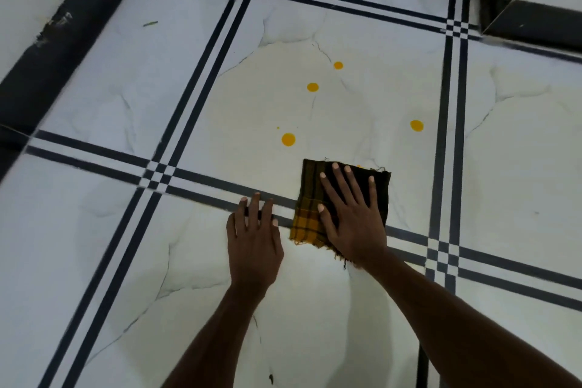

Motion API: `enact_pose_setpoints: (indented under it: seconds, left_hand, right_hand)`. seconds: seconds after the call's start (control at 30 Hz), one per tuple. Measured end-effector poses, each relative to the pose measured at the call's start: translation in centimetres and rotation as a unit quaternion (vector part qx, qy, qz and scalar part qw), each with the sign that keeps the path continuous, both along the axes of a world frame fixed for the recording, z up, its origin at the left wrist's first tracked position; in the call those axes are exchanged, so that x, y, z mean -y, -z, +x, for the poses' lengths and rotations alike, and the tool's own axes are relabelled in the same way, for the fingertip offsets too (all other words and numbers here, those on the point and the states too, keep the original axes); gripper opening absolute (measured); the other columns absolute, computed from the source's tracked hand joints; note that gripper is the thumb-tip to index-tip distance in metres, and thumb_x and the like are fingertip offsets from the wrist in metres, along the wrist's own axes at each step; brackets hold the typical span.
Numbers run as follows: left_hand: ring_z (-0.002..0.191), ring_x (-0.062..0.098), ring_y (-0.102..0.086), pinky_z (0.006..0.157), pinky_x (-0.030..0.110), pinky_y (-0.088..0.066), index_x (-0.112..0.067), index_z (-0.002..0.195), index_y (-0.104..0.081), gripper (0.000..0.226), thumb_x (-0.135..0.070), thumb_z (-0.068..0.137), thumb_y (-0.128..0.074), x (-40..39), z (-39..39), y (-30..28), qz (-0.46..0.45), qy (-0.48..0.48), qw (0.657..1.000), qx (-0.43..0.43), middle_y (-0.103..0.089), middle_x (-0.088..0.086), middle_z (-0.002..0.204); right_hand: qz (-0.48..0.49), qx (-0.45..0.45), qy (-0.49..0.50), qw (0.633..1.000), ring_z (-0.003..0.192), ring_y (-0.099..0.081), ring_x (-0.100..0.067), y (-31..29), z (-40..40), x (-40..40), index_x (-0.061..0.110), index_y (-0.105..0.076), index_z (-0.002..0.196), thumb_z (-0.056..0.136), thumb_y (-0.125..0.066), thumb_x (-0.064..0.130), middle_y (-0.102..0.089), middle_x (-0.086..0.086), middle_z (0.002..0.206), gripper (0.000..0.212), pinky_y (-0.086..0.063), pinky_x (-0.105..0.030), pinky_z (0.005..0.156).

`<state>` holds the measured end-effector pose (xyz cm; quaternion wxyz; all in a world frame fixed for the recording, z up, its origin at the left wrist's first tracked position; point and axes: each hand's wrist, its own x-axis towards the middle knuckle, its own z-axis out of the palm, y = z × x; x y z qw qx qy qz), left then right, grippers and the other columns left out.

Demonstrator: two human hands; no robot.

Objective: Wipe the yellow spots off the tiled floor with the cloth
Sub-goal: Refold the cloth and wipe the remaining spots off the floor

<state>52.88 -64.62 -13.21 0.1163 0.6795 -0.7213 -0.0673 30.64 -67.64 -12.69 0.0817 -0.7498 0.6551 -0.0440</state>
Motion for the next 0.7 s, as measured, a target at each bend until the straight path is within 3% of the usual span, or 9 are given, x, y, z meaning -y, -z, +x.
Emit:
enact_pose_setpoints:
  seconds: [0.1,0.23,0.37,0.5,0.57,0.7]
  left_hand:
    - [0.139,0.041,-0.051,0.119,0.056,-0.038,-0.009,0.144,-0.056,0.047,-0.033,0.107,-0.038,6.2,1.1,0.2,-0.004,0.002,1.0,0.003,-0.055,0.017,0.151]
    - [0.163,0.035,-0.012,0.132,0.056,-0.01,-0.018,0.166,-0.023,0.064,-0.047,0.109,-0.028,12.9,3.3,1.8,0.0,-0.012,1.0,0.011,-0.018,0.009,0.175]
    - [0.164,0.029,-0.002,0.132,0.055,-0.006,-0.022,0.168,-0.012,0.066,-0.051,0.109,-0.019,13.4,3.5,2.4,-0.002,-0.013,0.999,0.029,-0.006,0.004,0.177]
    - [0.164,0.029,-0.001,0.131,0.058,-0.011,-0.021,0.168,-0.012,0.067,-0.051,0.108,-0.013,13.3,3.5,1.5,0.011,-0.014,0.999,0.031,-0.006,0.005,0.177]
    - [0.164,0.029,0.0,0.13,0.058,-0.012,-0.022,0.168,-0.011,0.066,-0.05,0.109,-0.015,13.2,3.3,1.3,0.016,-0.012,0.999,0.029,-0.004,0.004,0.177]
    - [0.164,0.028,0.002,0.132,0.057,-0.008,-0.023,0.168,-0.008,0.067,-0.051,0.108,-0.016,13.5,3.2,1.7,0.026,-0.02,0.999,0.026,-0.003,0.003,0.177]
  right_hand:
    - [-0.014,0.0,0.005,1.0,0.164,-0.002,-0.019,0.4,-0.4,4.1,0.03,-0.018,0.167,0.109,-0.028,0.052,-0.007,0.002,0.177,0.063,-0.009,-0.062,0.129]
    - [-0.04,0.002,0.037,0.998,0.163,-0.012,-0.023,1.2,-0.9,14.6,0.028,-0.026,0.165,0.107,-0.023,0.053,-0.018,-0.001,0.175,0.063,-0.005,-0.063,0.129]
    - [-0.021,0.025,0.087,0.996,0.163,-0.012,-0.029,0.6,2.9,21.1,0.023,-0.026,0.165,0.104,-0.017,0.053,-0.018,-0.007,0.175,0.069,-0.002,-0.065,0.128]
    - [-0.024,-0.009,-0.168,0.985,0.164,-0.008,-0.025,-0.1,4.9,12.4,0.028,-0.023,0.166,0.109,-0.02,0.052,-0.014,-0.003,0.176,0.062,-0.007,-0.062,0.129]
    - [-0.023,-0.018,-0.214,0.976,0.164,-0.006,-0.02,0.1,0.3,9.5,0.033,-0.019,0.166,0.109,-0.028,0.054,-0.011,0.003,0.176,0.061,-0.007,-0.058,0.13]
    - [-0.039,-0.03,-0.043,0.998,0.163,-0.016,-0.025,0.0,-6.8,18.4,0.037,-0.022,0.165,0.107,-0.025,0.056,-0.02,0.0,0.175,0.061,-0.014,-0.064,0.127]
